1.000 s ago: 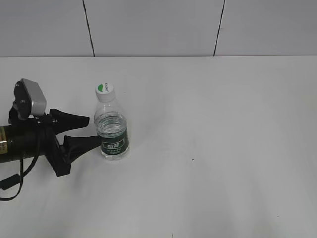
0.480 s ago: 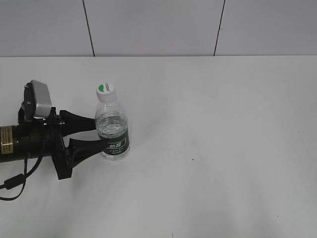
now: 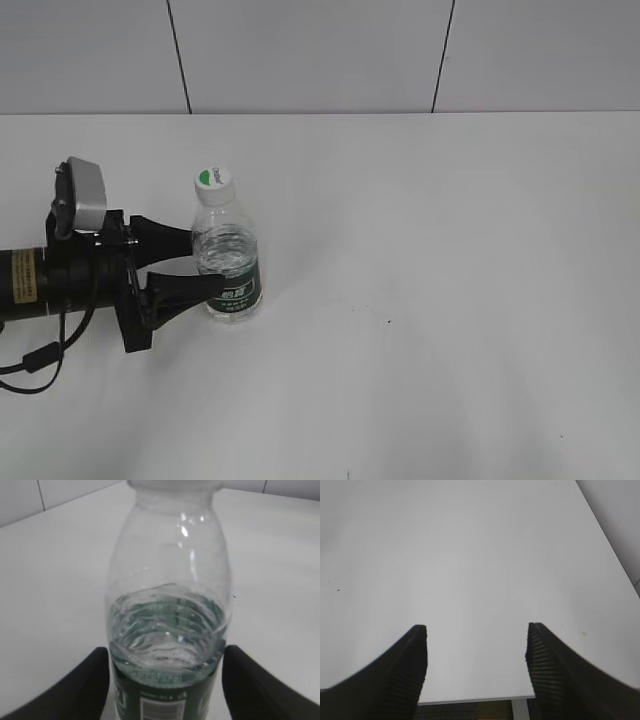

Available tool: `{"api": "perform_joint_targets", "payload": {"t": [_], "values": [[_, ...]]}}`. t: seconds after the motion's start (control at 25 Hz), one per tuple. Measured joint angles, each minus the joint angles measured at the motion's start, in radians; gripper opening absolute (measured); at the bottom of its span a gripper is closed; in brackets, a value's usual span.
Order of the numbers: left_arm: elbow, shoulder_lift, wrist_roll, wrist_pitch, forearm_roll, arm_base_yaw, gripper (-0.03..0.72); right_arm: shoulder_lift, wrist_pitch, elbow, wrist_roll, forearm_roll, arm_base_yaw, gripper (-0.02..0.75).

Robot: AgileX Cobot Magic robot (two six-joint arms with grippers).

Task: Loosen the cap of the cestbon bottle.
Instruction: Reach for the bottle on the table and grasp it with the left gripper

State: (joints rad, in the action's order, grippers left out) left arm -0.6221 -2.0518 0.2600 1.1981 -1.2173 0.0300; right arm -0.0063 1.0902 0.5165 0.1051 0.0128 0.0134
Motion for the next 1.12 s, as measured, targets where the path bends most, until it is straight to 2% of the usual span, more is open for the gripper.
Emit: {"api": "perform_joint_targets", "payload": {"t": [0.68, 1.0, 1.12], "values": [[-0.046, -0.081, 0.001, 0.010, -0.045, 0.000, 0.433, 0.000, 0.001, 0.000, 0.000, 0.000, 0.000, 0.479], [-0.046, -0.081, 0.033, 0.011, 0.023, 0.000, 0.433, 0.000, 0.001, 0.000, 0.000, 0.000, 0.000, 0.479], [-0.046, -0.081, 0.060, 0.011, 0.050, 0.000, 0.456, 0.000, 0.001, 0.000, 0.000, 0.000, 0.000, 0.479]]}}
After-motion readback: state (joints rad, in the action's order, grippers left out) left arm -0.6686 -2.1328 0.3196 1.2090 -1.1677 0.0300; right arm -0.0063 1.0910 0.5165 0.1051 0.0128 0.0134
